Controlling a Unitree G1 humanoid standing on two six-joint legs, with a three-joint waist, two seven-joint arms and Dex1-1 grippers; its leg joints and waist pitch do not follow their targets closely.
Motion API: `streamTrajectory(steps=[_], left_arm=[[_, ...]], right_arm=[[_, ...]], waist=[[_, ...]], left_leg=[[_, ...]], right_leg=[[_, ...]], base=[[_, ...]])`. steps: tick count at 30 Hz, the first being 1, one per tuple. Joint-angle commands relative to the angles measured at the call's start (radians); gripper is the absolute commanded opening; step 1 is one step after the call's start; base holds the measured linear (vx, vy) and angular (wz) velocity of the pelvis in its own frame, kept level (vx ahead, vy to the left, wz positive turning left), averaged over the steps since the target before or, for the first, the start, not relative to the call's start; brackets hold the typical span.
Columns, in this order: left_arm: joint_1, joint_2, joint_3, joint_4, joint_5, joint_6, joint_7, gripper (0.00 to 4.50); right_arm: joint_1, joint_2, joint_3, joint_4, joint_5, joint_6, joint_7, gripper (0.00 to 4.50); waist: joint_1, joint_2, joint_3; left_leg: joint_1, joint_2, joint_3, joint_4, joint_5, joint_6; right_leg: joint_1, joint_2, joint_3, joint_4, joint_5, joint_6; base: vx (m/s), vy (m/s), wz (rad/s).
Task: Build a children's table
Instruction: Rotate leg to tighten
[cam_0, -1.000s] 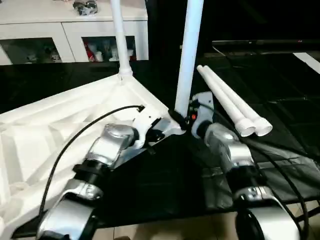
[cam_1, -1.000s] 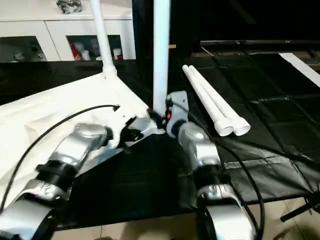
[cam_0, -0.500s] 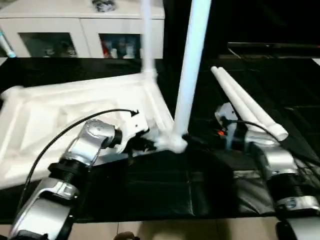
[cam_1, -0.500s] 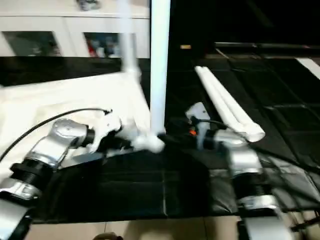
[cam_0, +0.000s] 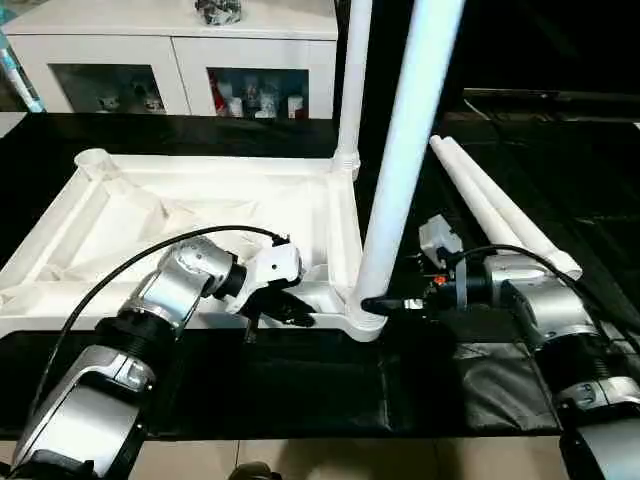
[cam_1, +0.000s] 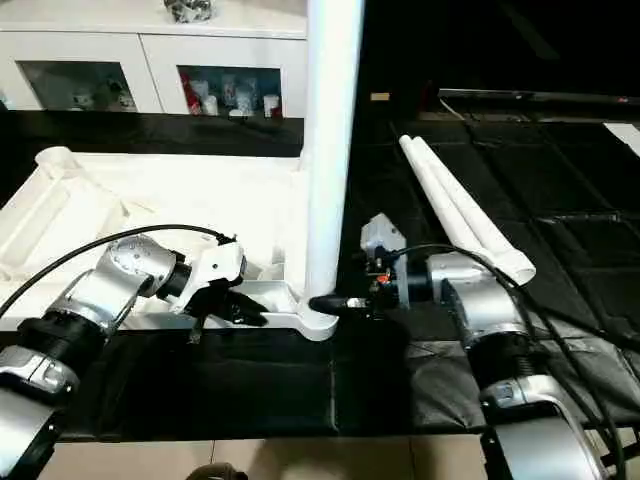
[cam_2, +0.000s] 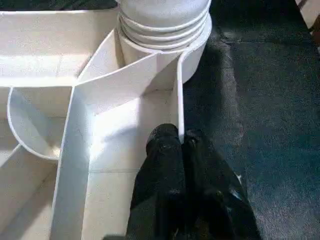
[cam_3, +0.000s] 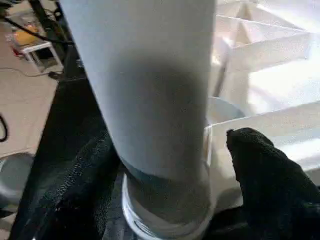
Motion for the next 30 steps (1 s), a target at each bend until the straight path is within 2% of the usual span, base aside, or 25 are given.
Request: streamTrajectory(steps=[1,2,3,4,5,11,17,18,19,21,24,25,26,28,29,30], left_arm=[[-0.036,-0.010,-0.018,-0.009,0.003,-0.033,-0.030,0.00],[-0.037,-0.012,-0.017,-0.004,0.003,-0.037,-0.027,0.00],[-0.038,-0.012,-0.017,-0.003,0.004,-0.038,-0.027,0.00],[-0.038,-0.013,-0.016,0.000,0.004,-0.041,-0.024,0.00],[-0.039,-0.013,-0.017,0.003,0.004,-0.044,-0.022,0.00],[-0.046,-0.015,-0.017,0.032,0.007,-0.065,-0.011,0.00],[-0.054,-0.021,-0.007,0.056,0.014,-0.063,0.016,0.00],[-0.058,-0.025,-0.001,0.067,0.016,-0.056,0.036,0.00],[-0.061,-0.030,0.006,0.074,0.018,-0.034,0.061,0.00],[-0.065,-0.044,0.024,0.080,0.010,0.006,0.102,0.00],[-0.069,-0.069,0.062,0.073,-0.010,0.082,0.175,0.00],[-0.071,-0.085,0.081,0.068,-0.016,0.135,0.224,0.00],[-0.074,-0.100,0.096,0.064,-0.018,0.175,0.270,0.00],[-0.081,-0.132,0.125,0.060,-0.028,0.241,0.347,0.00],[-0.090,-0.169,0.153,0.051,-0.041,0.294,0.420,0.00],[-0.095,-0.186,0.163,0.048,-0.045,0.311,0.450,0.00]], right_arm=[[-0.028,-0.002,0.013,0.004,0.005,-0.001,0.029,3.16],[-0.028,0.000,0.016,0.006,0.007,0.001,0.038,3.05],[-0.029,0.000,0.017,0.006,0.008,0.002,0.041,3.05],[-0.029,0.002,0.019,0.007,0.010,0.003,0.048,3.05],[-0.029,0.002,0.021,0.010,0.011,0.003,0.053,2.83],[-0.031,0.007,0.027,0.027,0.016,0.002,0.082,2.31],[-0.023,0.008,0.033,0.023,0.020,0.007,0.094,2.07],[-0.016,0.009,0.034,0.017,0.024,0.008,0.091,2.06],[-0.008,0.015,0.029,0.010,0.029,0.013,0.074,2.04],[0.001,0.029,0.016,0.005,0.029,0.018,0.023,2.03],[0.012,0.067,-0.009,0.009,0.007,0.035,-0.126,2.02],[0.016,0.093,-0.021,0.013,-0.014,0.049,-0.231,2.01],[0.019,0.121,-0.035,0.015,-0.022,0.066,-0.314,2.00],[0.021,0.175,-0.056,0.021,-0.030,0.095,-0.442,1.99],[0.012,0.230,-0.067,0.040,-0.047,0.111,-0.566,1.99],[0.007,0.254,-0.069,0.052,-0.057,0.114,-0.619,1.99]], waist=[[-0.004,-0.005,-0.082],[-0.004,-0.005,-0.081],[-0.004,-0.011,-0.081],[-0.003,-0.008,-0.081],[-0.003,-0.007,-0.081],[-0.001,-0.007,-0.081],[0.001,-0.005,-0.082],[0.002,0.001,-0.082],[0.002,0.001,-0.082],[0.005,0.001,-0.080],[-0.002,0.000,-0.076],[-0.005,0.000,-0.076],[-0.014,-0.002,-0.073],[-0.026,-0.002,-0.074],[-0.035,-0.004,-0.073],[-0.038,-0.002,-0.072]], left_leg=[[0.012,0.072,-0.021,-0.061,-0.120,0.075],[0.012,0.071,-0.021,-0.061,-0.122,0.075],[0.012,0.070,-0.020,-0.061,-0.123,0.077],[0.011,0.071,-0.021,-0.061,-0.122,0.077],[0.012,0.072,-0.021,-0.062,-0.124,0.076],[0.013,0.072,-0.022,-0.062,-0.123,0.073],[0.014,0.072,-0.022,-0.061,-0.127,0.070],[0.013,0.072,-0.022,-0.061,-0.129,0.069],[0.016,0.073,-0.021,-0.061,-0.138,0.066],[0.020,0.074,-0.021,-0.062,-0.153,0.057],[0.017,0.073,-0.024,-0.065,-0.173,0.035],[0.017,0.069,-0.026,-0.065,-0.186,0.029],[0.017,0.069,-0.028,-0.067,-0.185,0.015],[0.018,0.062,-0.029,-0.067,-0.195,0.008],[0.014,0.061,-0.030,-0.067,-0.186,0.006],[0.015,0.062,-0.030,-0.067,-0.185,0.004]], right_leg=[[0.062,-0.102,0.069,-0.059,-0.260,-0.154],[0.062,-0.102,0.069,-0.060,-0.261,-0.155],[0.063,-0.101,0.069,-0.061,-0.265,-0.153],[0.063,-0.103,0.070,-0.060,-0.272,-0.149],[0.062,-0.103,0.070,-0.061,-0.279,-0.147],[0.061,-0.103,0.070,-0.062,-0.284,-0.142],[0.062,-0.103,0.070,-0.061,-0.274,-0.147],[0.061,-0.102,0.069,-0.061,-0.273,-0.149],[0.059,-0.101,0.069,-0.064,-0.276,-0.148],[0.058,-0.103,0.070,-0.067,-0.293,-0.151],[0.060,-0.105,0.069,-0.072,-0.348,-0.136],[0.061,-0.107,0.066,-0.077,-0.383,-0.126],[0.059,-0.106,0.068,-0.074,-0.395,-0.119],[0.062,-0.108,0.065,-0.083,-0.433,-0.104],[0.064,-0.106,0.065,-0.082,-0.429,-0.103],[0.061,-0.106,0.065,-0.084,-0.431,-0.103]], base=[[0.000,0.000,0.00],[0.000,0.000,0.00],[0.000,0.000,0.00],[0.000,0.000,0.00],[0.000,0.000,0.00],[0.000,0.000,0.00],[0.000,0.000,0.00],[0.000,0.000,0.00],[0.000,0.000,0.00],[0.000,0.000,0.00],[0.000,0.000,0.00],[0.000,0.000,0.00],[0.000,0.000,0.00],[0.000,0.000,0.00],[0.000,0.000,0.00],[0.000,0.000,0.00]])
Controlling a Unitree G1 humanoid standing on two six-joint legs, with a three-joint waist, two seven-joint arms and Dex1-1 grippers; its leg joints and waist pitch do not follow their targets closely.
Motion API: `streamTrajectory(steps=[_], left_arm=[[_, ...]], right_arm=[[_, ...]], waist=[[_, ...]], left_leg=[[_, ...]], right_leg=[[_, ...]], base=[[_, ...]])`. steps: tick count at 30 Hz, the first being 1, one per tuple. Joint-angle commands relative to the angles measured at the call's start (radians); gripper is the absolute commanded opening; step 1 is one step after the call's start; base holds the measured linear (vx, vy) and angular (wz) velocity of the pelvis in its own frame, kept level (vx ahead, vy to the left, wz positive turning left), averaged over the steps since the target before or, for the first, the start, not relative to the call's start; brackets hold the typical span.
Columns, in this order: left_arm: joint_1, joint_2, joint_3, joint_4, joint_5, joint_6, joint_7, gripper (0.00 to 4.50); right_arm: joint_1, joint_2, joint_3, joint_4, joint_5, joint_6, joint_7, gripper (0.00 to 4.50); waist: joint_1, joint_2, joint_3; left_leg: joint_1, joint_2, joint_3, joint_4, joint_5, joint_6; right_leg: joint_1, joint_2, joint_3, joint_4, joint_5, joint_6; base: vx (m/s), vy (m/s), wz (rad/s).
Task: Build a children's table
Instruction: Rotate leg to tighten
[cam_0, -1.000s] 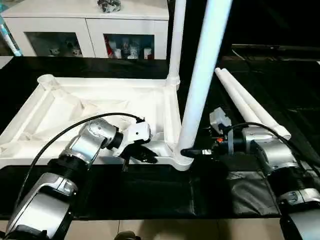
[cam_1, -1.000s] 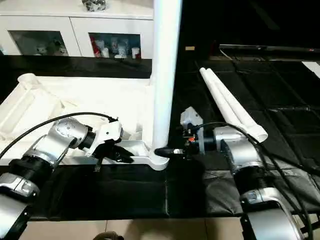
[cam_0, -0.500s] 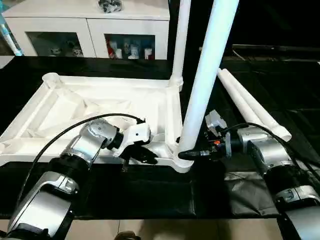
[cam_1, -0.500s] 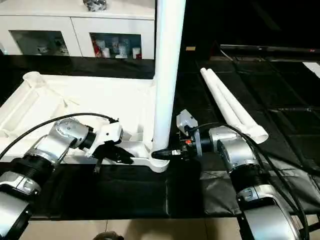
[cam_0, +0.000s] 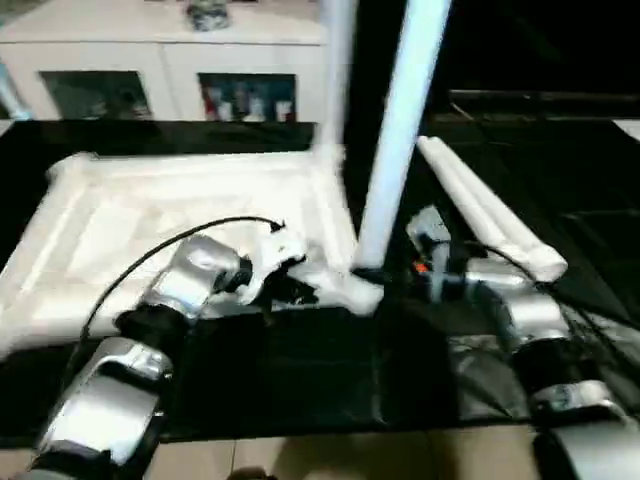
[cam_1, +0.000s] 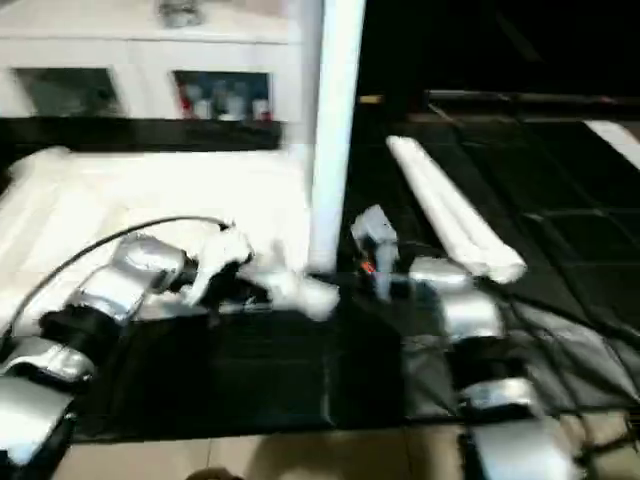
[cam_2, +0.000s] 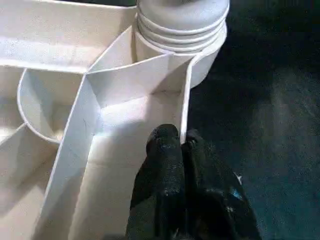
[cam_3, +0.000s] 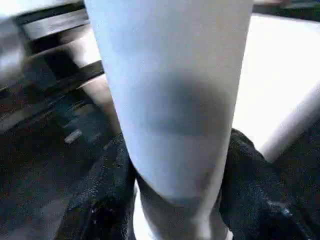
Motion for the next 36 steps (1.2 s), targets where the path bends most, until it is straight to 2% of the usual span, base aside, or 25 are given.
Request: streamTrajectory(steps=[1,2,3,4,6,9,10,12,15,17,19,20,23,25,27,28,33,36], left_arm=[[-0.056,-0.057,0.064,-0.031,-0.053,0.058,0.134,0.00],[-0.069,-0.092,0.082,-0.034,-0.060,0.086,0.194,0.00],[-0.069,-0.092,0.082,-0.034,-0.060,0.086,0.194,0.00],[-0.090,-0.154,0.112,-0.043,-0.073,0.127,0.289,0.00],[-0.106,-0.207,0.129,-0.051,-0.084,0.143,0.353,0.00],[-0.113,-0.231,0.127,-0.061,-0.079,0.152,0.374,0.00],[-0.114,-0.234,0.120,-0.063,-0.067,0.146,0.372,0.00],[-0.115,-0.221,0.104,-0.049,-0.045,0.104,0.364,0.00],[-0.111,-0.194,0.092,-0.044,-0.025,0.068,0.352,0.00],[-0.107,-0.184,0.090,-0.046,-0.021,0.065,0.341,0.00],[-0.105,-0.182,0.090,-0.048,-0.019,0.064,0.337,0.00],[-0.103,-0.180,0.089,-0.046,-0.017,0.060,0.338,0.00],[-0.099,-0.165,0.075,-0.037,-0.001,0.025,0.335,0.00],[-0.096,-0.153,0.063,-0.029,0.015,-0.008,0.343,0.00],[-0.092,-0.147,0.072,-0.032,0.001,-0.018,0.334,0.00],[-0.092,-0.147,0.072,-0.032,0.001,-0.018,0.334,0.00],[-0.092,-0.147,0.072,-0.032,0.001,-0.018,0.334,0.00],[-0.092,-0.147,0.072,-0.032,0.001,-0.018,0.334,0.00]], right_arm=[[-0.004,0.087,0.050,0.053,-0.029,0.051,-0.120,1.99],[-0.025,0.129,0.037,0.084,-0.026,0.051,-0.190,1.99],[-0.025,0.129,0.037,0.084,-0.026,0.051,-0.190,1.99],[-0.069,0.191,0.009,0.147,-0.016,0.049,-0.301,1.99],[-0.109,0.234,-0.011,0.206,-0.008,0.036,-0.386,1.99],[-0.126,0.259,-0.031,0.221,-0.011,0.035,-0.434,1.99],[-0.130,0.269,-0.045,0.223,-0.012,0.037,-0.448,1.99],[-0.134,0.268,-0.047,0.228,-0.026,0.030,-0.470,2.55],[-0.133,0.263,-0.055,0.238,-0.034,0.020,-0.484,2.79],[-0.135,0.255,-0.058,0.258,-0.046,0.003,-0.493,2.97],[-0.128,0.239,-0.028,0.258,-0.076,-0.029,-0.488,3.15],[-0.126,0.232,-0.018,0.259,-0.091,-0.033,-0.496,3.34],[-0.112,0.220,-0.041,0.234,-0.077,-0.045,-0.486,3.51],[-0.096,0.194,-0.036,0.204,-0.087,-0.059,-0.481,3.70],[-0.065,0.151,-0.030,0.149,-0.098,-0.097,-0.455,3.91],[-0.065,0.151,-0.030,0.149,-0.098,-0.097,-0.455,3.99],[-0.065,0.151,-0.030,0.149,-0.098,-0.097,-0.455,4.43],[-0.065,0.151,-0.030,0.149,-0.098,-0.097,-0.455,4.47]], waist=[[-0.001,-0.004,-0.072],[-0.007,-0.003,-0.073],[-0.011,-0.002,-0.074],[-0.012,-0.001,-0.073],[-0.015,0.003,-0.076],[-0.016,0.001,-0.078],[-0.016,0.002,-0.081],[-0.016,0.003,-0.081],[-0.015,0.004,-0.078],[-0.021,0.004,-0.077],[-0.023,0.007,-0.075],[-0.024,0.007,-0.074],[-0.024,0.006,-0.076],[-0.022,0.006,-0.076],[-0.020,-0.001,-0.077],[-0.016,0.001,-0.079],[-0.012,0.002,-0.076],[-0.013,0.002,-0.077]], left_leg=[[0.009,0.058,-0.030,-0.071,-0.189,0.007],[0.008,0.054,-0.028,-0.069,-0.184,0.015],[0.008,0.055,-0.027,-0.069,-0.179,0.017],[0.010,0.054,-0.026,-0.068,-0.180,0.025],[0.012,0.058,-0.029,-0.070,-0.175,0.020],[0.006,0.058,-0.028,-0.070,-0.155,0.037],[0.003,0.059,-0.028,-0.069,-0.132,0.049],[0.003,0.060,-0.027,-0.068,-0.116,0.062],[0.003,0.057,-0.025,-0.069,-0.142,0.066],[0.004,0.058,-0.027,-0.071,-0.166,0.053],[0.008,0.060,-0.026,-0.072,-0.183,0.044],[0.006,0.059,-0.027,-0.072,-0.187,0.040],[0.006,0.060,-0.027,-0.072,-0.180,0.045],[0.005,0.061,-0.027,-0.073,-0.169,0.051],[0.003,0.061,-0.025,-0.071,-0.154,0.057],[0.005,0.061,-0.024,-0.069,-0.147,0.063],[0.003,0.061,-0.025,-0.070,-0.149,0.064],[0.002,0.062,-0.026,-0.070,-0.153,0.059]], right_leg=[[0.057,-0.105,0.061,-0.096,-0.441,-0.100],[0.058,-0.104,0.063,-0.096,-0.436,-0.099],[0.058,-0.104,0.063,-0.095,-0.427,-0.104],[0.056,-0.101,0.063,-0.098,-0.421,-0.106],[0.055,-0.100,0.062,-0.093,-0.394,-0.119],[0.061,-0.099,0.066,-0.085,-0.317,-0.135],[0.062,-0.099,0.068,-0.079,-0.262,-0.145],[0.061,-0.098,0.069,-0.071,-0.207,-0.164],[0.062,-0.101,0.068,-0.078,-0.242,-0.161],[0.063,-0.100,0.067,-0.083,-0.284,-0.147],[0.058,-0.100,0.067,-0.086,-0.301,-0.146],[0.060,-0.100,0.067,-0.086,-0.307,-0.146],[0.061,-0.101,0.070,-0.083,-0.290,-0.146],[0.061,-0.099,0.070,-0.080,-0.263,-0.150],[0.062,-0.098,0.070,-0.077,-0.234,-0.152],[0.062,-0.100,0.071,-0.074,-0.223,-0.156],[0.061,-0.100,0.069,-0.079,-0.266,-0.151],[0.060,-0.101,0.070,-0.079,-0.269,-0.148]], base=[[0.000,0.000,0.00],[0.000,0.000,0.00],[0.000,0.000,0.00],[0.000,0.000,0.00],[0.000,0.000,0.00],[0.000,0.000,0.00],[0.000,0.000,0.00],[0.000,0.000,0.00],[0.000,0.000,0.00],[0.000,0.000,0.00],[0.000,0.000,0.00],[0.000,0.000,0.00],[0.000,0.000,0.00],[0.000,0.000,0.00],[0.000,0.000,0.00],[0.000,0.000,0.00],[0.000,0.000,0.00],[0.000,0.000,0.00]])
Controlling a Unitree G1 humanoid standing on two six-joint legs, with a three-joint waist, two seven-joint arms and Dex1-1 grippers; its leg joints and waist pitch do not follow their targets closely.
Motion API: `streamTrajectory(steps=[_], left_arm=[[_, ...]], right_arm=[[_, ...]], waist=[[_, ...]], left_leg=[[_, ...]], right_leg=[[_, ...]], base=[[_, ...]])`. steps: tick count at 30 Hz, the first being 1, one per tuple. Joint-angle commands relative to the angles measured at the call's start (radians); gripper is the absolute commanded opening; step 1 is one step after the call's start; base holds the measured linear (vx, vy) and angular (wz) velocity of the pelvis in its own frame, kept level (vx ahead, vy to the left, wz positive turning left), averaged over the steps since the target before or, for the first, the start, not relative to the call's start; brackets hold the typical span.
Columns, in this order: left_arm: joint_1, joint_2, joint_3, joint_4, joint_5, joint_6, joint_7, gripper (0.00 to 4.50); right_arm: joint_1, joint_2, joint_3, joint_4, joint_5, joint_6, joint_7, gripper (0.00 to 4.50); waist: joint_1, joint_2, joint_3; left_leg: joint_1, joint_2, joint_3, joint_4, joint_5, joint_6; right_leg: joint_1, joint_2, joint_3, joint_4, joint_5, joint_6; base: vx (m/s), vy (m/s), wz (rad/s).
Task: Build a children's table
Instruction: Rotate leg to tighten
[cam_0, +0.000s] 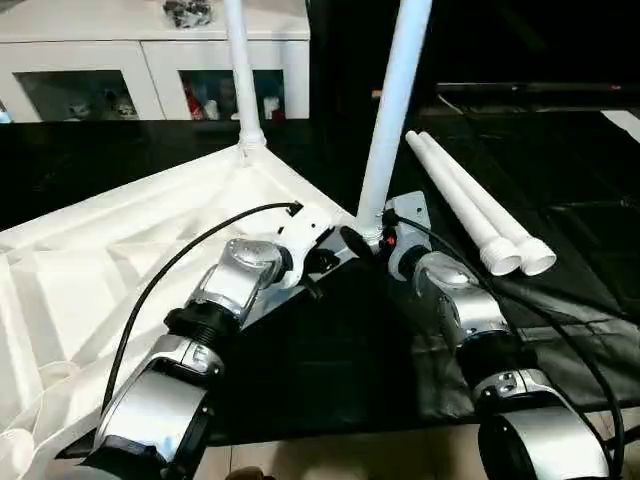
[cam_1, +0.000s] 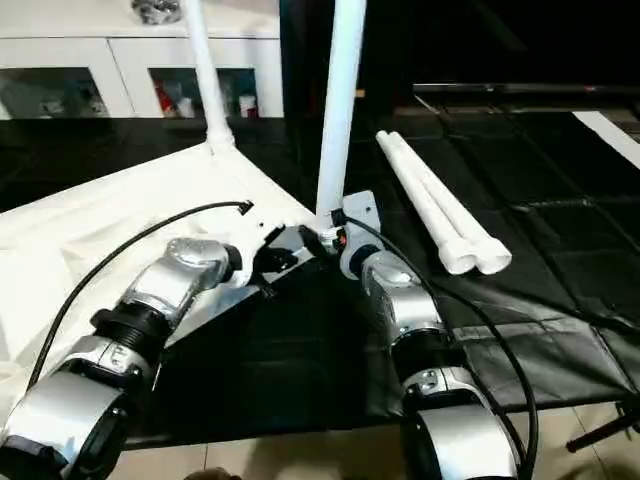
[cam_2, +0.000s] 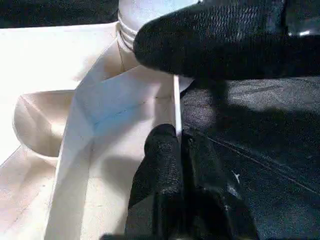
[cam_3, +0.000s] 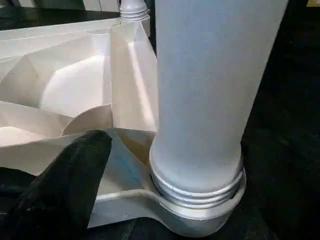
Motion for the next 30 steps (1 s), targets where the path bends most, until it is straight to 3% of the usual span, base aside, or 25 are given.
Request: streamTrajectory(steps=[1,20,22,30], left_arm=[[-0.058,-0.008,0.008,-0.060,-0.017,-0.059,-0.009,0.00],[-0.058,-0.008,0.008,-0.060,-0.017,-0.059,-0.009,0.00],[-0.056,-0.005,0.013,-0.063,-0.029,-0.067,-0.019,0.44],[-0.056,-0.005,0.014,-0.063,-0.029,-0.067,-0.019,1.11]], right_arm=[[0.008,0.009,0.018,0.000,-0.007,0.013,0.013,4.47],[0.008,0.009,0.018,0.000,-0.007,0.013,0.013,4.47],[0.026,-0.007,0.016,-0.032,-0.005,0.000,0.018,4.50],[0.026,-0.007,0.016,-0.033,-0.005,0.000,0.019,4.50]], waist=[[0.002,0.002,-0.078],[0.001,0.002,-0.076],[0.001,0.002,-0.076],[0.001,-0.001,-0.074]], left_leg=[[0.011,0.063,-0.026,-0.067,-0.152,0.058],[0.011,0.063,-0.026,-0.069,-0.164,0.054],[0.011,0.063,-0.026,-0.069,-0.163,0.054],[0.012,0.060,-0.024,-0.069,-0.176,0.053]], right_leg=[[0.066,-0.100,0.070,-0.075,-0.262,-0.149],[0.065,-0.101,0.071,-0.076,-0.268,-0.151],[0.066,-0.102,0.071,-0.076,-0.268,-0.152],[0.066,-0.102,0.072,-0.081,-0.304,-0.139]], base=[[0.000,0.000,0.00],[0.000,0.000,0.00],[0.000,0.000,0.00],[0.000,0.000,0.00]])
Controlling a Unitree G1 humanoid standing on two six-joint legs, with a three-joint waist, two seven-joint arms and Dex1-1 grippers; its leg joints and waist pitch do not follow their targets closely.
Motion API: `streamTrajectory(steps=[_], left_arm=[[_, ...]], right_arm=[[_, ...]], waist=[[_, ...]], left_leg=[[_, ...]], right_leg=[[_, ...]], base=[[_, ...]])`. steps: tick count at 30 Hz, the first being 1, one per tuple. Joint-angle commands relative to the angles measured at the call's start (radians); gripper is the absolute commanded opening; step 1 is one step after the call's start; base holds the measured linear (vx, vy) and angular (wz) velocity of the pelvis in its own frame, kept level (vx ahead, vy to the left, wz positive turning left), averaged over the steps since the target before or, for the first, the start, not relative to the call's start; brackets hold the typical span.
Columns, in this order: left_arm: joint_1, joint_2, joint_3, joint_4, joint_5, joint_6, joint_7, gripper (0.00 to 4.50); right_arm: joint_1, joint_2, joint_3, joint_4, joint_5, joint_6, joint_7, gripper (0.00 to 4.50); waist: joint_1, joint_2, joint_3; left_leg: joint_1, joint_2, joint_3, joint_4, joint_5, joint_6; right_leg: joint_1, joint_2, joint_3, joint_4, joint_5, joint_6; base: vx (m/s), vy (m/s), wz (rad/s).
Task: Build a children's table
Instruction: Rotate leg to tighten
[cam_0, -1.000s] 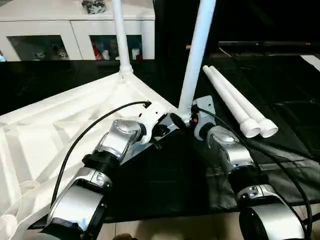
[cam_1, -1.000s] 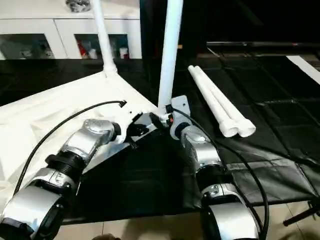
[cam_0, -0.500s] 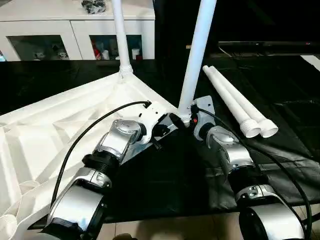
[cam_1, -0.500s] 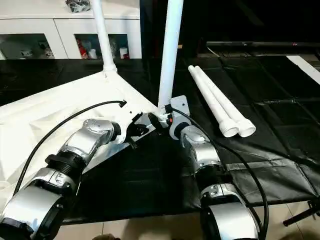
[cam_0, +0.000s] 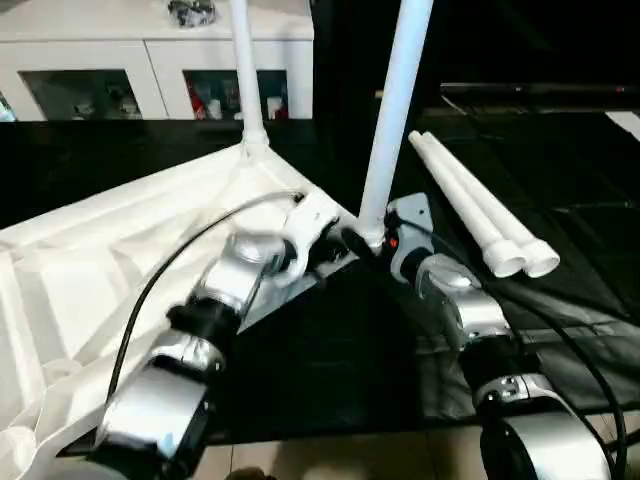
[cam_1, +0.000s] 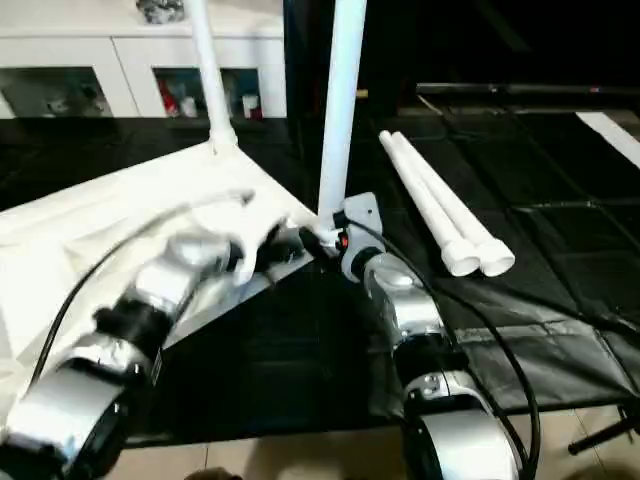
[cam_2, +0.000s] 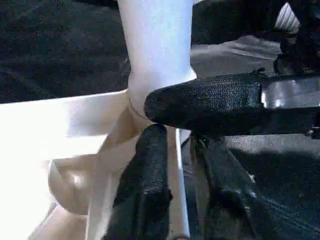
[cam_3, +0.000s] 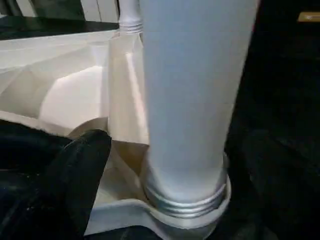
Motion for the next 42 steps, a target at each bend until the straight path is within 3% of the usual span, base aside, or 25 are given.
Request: streamTrajectory(steps=[1,6,7,22,23,24,25,26,28,30,32,34,37,40,42], left_arm=[[-0.023,-0.006,0.005,-0.027,-0.012,-0.018,-0.005,1.34],[-0.023,-0.006,0.005,-0.027,-0.012,-0.018,-0.005,1.62],[-0.023,-0.006,0.005,-0.027,-0.012,-0.018,-0.005,1.86],[-0.023,-0.006,0.005,-0.027,-0.012,-0.018,-0.005,3.16],[0.038,0.072,0.033,-0.127,-0.046,0.015,-0.063,3.16],[0.111,0.195,0.064,-0.216,-0.071,0.054,-0.149,3.16],[0.161,0.280,0.085,-0.276,-0.087,0.078,-0.206,3.16],[0.188,0.327,0.098,-0.306,-0.095,0.093,-0.237,3.16],[0.192,0.336,0.102,-0.307,-0.095,0.098,-0.240,3.16],[0.189,0.317,0.104,-0.307,-0.100,0.102,-0.227,3.16],[0.185,0.293,0.099,-0.298,-0.098,0.099,-0.208,3.16],[0.194,0.288,0.089,-0.316,-0.104,0.109,-0.202,3.16],[0.223,0.304,0.082,-0.380,-0.125,0.146,-0.203,3.16],[0.235,0.299,0.114,-0.395,-0.115,0.162,-0.180,3.16],[0.246,0.301,0.136,-0.405,-0.115,0.175,-0.149,3.16]], right_arm=[[0.010,0.006,0.017,0.008,-0.006,0.008,0.007,4.50],[0.010,0.006,0.017,0.008,-0.006,0.008,0.007,4.50],[0.010,0.006,0.017,0.008,-0.006,0.008,0.007,4.50],[0.010,0.006,0.017,0.008,-0.006,0.008,0.007,4.50],[0.069,-0.056,0.006,-0.081,0.012,0.007,0.064,4.50],[0.147,-0.117,-0.024,-0.208,0.063,0.056,0.132,4.50],[0.200,-0.158,-0.045,-0.295,0.098,0.096,0.177,4.50],[0.228,-0.179,-0.058,-0.340,0.115,0.114,0.197,4.50],[0.233,-0.181,-0.063,-0.351,0.122,0.123,0.198,4.50],[0.226,-0.172,-0.061,-0.347,0.114,0.112,0.181,4.50],[0.220,-0.162,-0.056,-0.345,0.117,0.111,0.183,4.50],[0.230,-0.167,-0.040,-0.366,0.114,0.119,0.194,4.50],[0.263,-0.190,-0.022,-0.444,0.120,0.197,0.190,4.50],[0.278,-0.182,-0.028,-0.482,0.135,0.251,0.202,4.50],[0.289,-0.180,-0.014,-0.502,0.128,0.265,0.198,4.50]], waist=[[0.002,-0.001,-0.074],[0.001,0.001,-0.075],[0.001,0.000,-0.075],[0.002,0.001,-0.074],[0.002,-0.020,-0.074],[0.010,-0.014,-0.073],[0.012,0.005,-0.075],[0.001,0.003,-0.076],[-0.007,0.005,-0.076],[-0.003,0.003,-0.070],[0.004,0.007,-0.061],[0.005,0.004,-0.061],[0.003,0.002,-0.064],[0.000,0.001,-0.070],[0.002,-0.001,-0.071]], left_leg=[[0.010,0.060,-0.025,-0.069,-0.168,0.054],[0.011,0.064,-0.026,-0.070,-0.164,0.055],[0.011,0.063,-0.025,-0.069,-0.165,0.055],[0.012,0.064,-0.026,-0.071,-0.178,0.049],[0.009,0.062,-0.024,-0.071,-0.175,0.052],[0.008,0.068,-0.028,-0.073,-0.168,0.054],[0.005,0.080,-0.033,-0.076,-0.160,0.058],[0.009,0.077,-0.032,-0.077,-0.150,0.058],[0.012,0.060,-0.023,-0.070,-0.140,0.061],[0.015,0.056,-0.019,-0.068,-0.158,0.057],[0.024,0.061,-0.023,-0.073,-0.233,0.037],[0.029,0.067,-0.029,-0.079,-0.271,0.021],[0.021,0.070,-0.032,-0.083,-0.241,0.016],[0.013,0.060,-0.027,-0.075,-0.186,0.030],[0.009,0.062,-0.026,-0.074,-0.155,0.040]], right_leg=[[0.065,-0.102,0.071,-0.081,-0.299,-0.141],[0.064,-0.100,0.071,-0.077,-0.275,-0.149],[0.064,-0.100,0.071,-0.077,-0.272,-0.151],[0.063,-0.101,0.071,-0.080,-0.295,-0.143],[0.067,-0.101,0.071,-0.081,-0.299,-0.136],[0.072,-0.110,0.073,-0.074,-0.293,-0.138],[0.071,-0.113,0.079,-0.066,-0.255,-0.132],[0.065,-0.097,0.079,-0.056,-0.199,-0.130],[0.061,-0.090,0.077,-0.060,-0.184,-0.142],[0.058,-0.094,0.074,-0.075,-0.262,-0.152],[0.051,-0.101,0.069,-0.098,-0.433,-0.122],[0.051,-0.103,0.071,-0.105,-0.484,-0.091],[0.056,-0.098,0.075,-0.091,-0.412,-0.086],[0.063,-0.097,0.076,-0.081,-0.334,-0.106],[0.063,-0.095,0.075,-0.075,-0.295,-0.119]], base=[[0.000,0.000,0.00],[0.000,0.000,0.00],[0.000,0.000,0.00],[0.000,0.000,0.00],[0.000,0.000,0.00],[0.000,0.000,0.00],[0.000,0.000,0.00],[0.000,0.000,0.00],[0.026,-0.009,0.00],[0.000,0.000,0.00],[0.000,0.000,0.00],[0.000,0.000,0.00],[0.000,0.000,0.00],[0.000,0.000,0.00],[0.000,0.000,0.00]])
